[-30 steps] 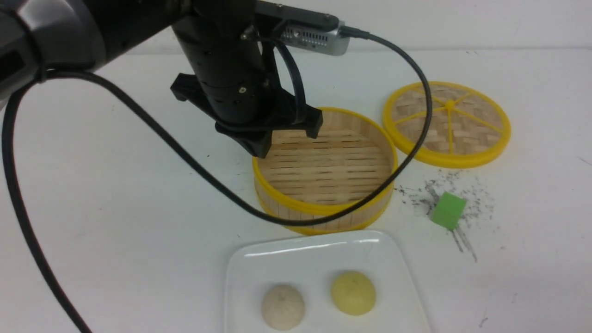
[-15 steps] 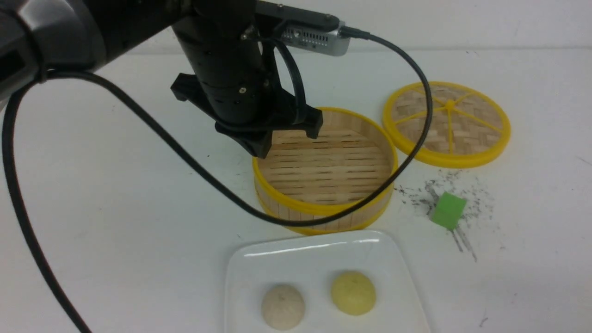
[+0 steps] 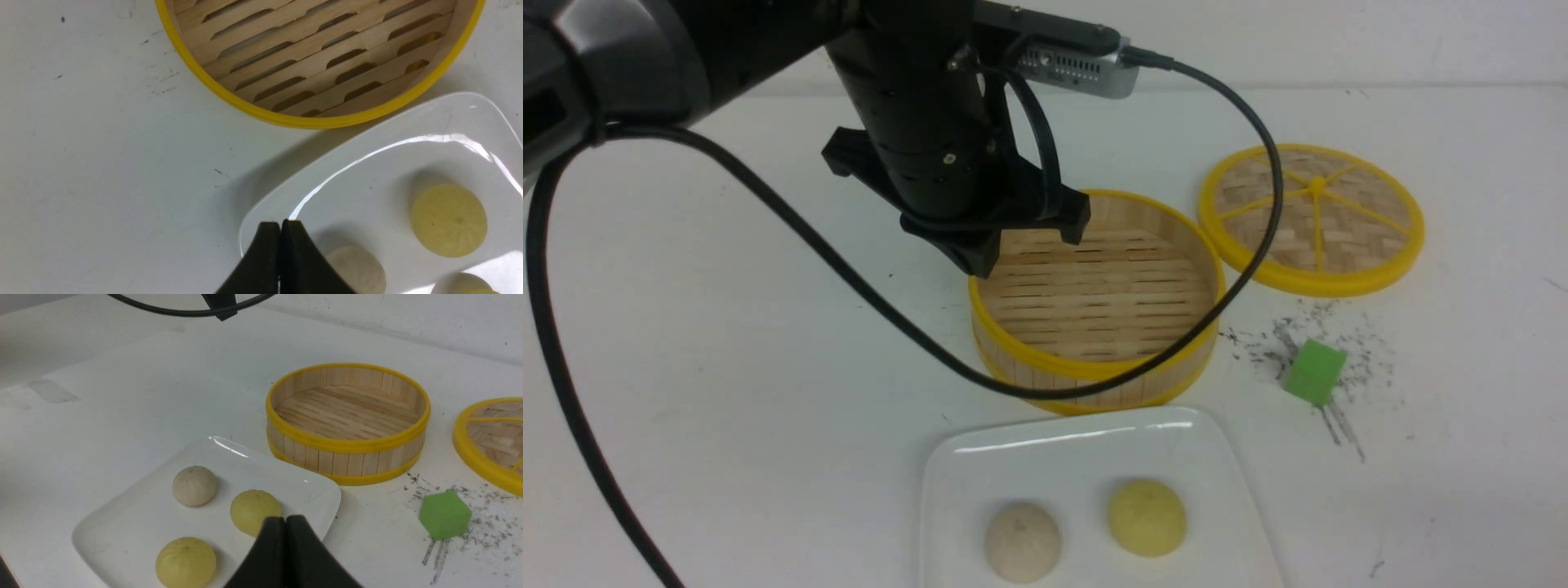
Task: Put the steamed buns into the plate on the white tablecloth.
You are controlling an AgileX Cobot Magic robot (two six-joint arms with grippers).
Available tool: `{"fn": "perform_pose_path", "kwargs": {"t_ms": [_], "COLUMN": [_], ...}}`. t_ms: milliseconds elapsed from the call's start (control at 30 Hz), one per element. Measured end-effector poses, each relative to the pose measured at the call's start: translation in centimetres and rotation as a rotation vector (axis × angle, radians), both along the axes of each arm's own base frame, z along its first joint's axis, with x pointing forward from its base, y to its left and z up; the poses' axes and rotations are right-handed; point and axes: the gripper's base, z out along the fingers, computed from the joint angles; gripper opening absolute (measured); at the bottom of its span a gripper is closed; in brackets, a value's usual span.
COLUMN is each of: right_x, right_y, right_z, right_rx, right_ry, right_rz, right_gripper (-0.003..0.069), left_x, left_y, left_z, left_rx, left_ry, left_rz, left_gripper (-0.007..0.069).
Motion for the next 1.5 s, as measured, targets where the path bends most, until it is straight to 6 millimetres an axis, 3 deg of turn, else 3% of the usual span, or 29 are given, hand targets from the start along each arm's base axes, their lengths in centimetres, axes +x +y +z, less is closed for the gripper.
{"fn": "perform_pose_path", "kwargs": {"t_ms": [267, 367, 400, 567, 667, 733, 1033, 1133, 1200, 1333, 1500], "right_x": [0.0, 0.5, 1.0, 2.2, 2.4, 2.6, 2.8, 2.8, 2.8, 2.8, 2.8], "right_y": [-0.3, -0.4, -0.4, -0.8, -1.1, -1.4, -2.2, -2.3, -2.3, -2.3, -2.3], "right_z": [-0.3, -1.8, -3.1, -7.8, -9.3, -10.4, -10.3, -10.3, -10.3, -10.3, -10.3], "right_rx": [0.015, 0.042, 0.034, -0.049, -0.074, -0.081, -0.099, -0.099, -0.099, -0.098, -0.098], "right_ry": [-0.021, -0.057, -0.049, 0.072, 0.122, 0.144, 0.111, 0.11, 0.11, 0.109, 0.109], "right_rz": [-0.064, -0.176, -0.239, -0.429, -0.492, -0.565, -0.7, -0.71, -0.71, -0.71, -0.71], "right_gripper": [0.0013, 0.0015, 0.0017, 0.0023, 0.0025, 0.0026, 0.0036, 0.0041, 0.0044, 0.0048, 0.0055], "left_x": [0.0, 0.0, 0.0, -0.4, -0.7, -1.7, -5.2, -7.6, -9.0, -11.1, -14.5], "left_y": [0.0, 0.0, 0.0, 0.3, 0.7, 1.4, 4.8, 6.7, 7.8, 9.4, 11.8], "left_z": [0.0, 0.0, 0.1, 0.8, 1.5, 3.2, 8.5, 10.9, 11.4, 11.0, 6.3], "left_rx": [-0.014, -0.018, -0.022, -0.033, -0.038, -0.052, -0.09, -0.13, -0.145, -0.139, -0.123], "left_ry": [0.005, 0.007, 0.006, -0.01, -0.032, -0.077, -0.253, -0.328, -0.348, -0.352, -0.272], "left_rz": [0.037, 0.049, 0.055, 0.059, 0.052, 0.021, 0.012, 0.018, 0.019, 0.021, 0.045], "left_gripper": [0.0024, 0.0028, 0.003, 0.0034, 0.0034, 0.0034, 0.0034, 0.0034, 0.0034, 0.0035, 0.0035]}}
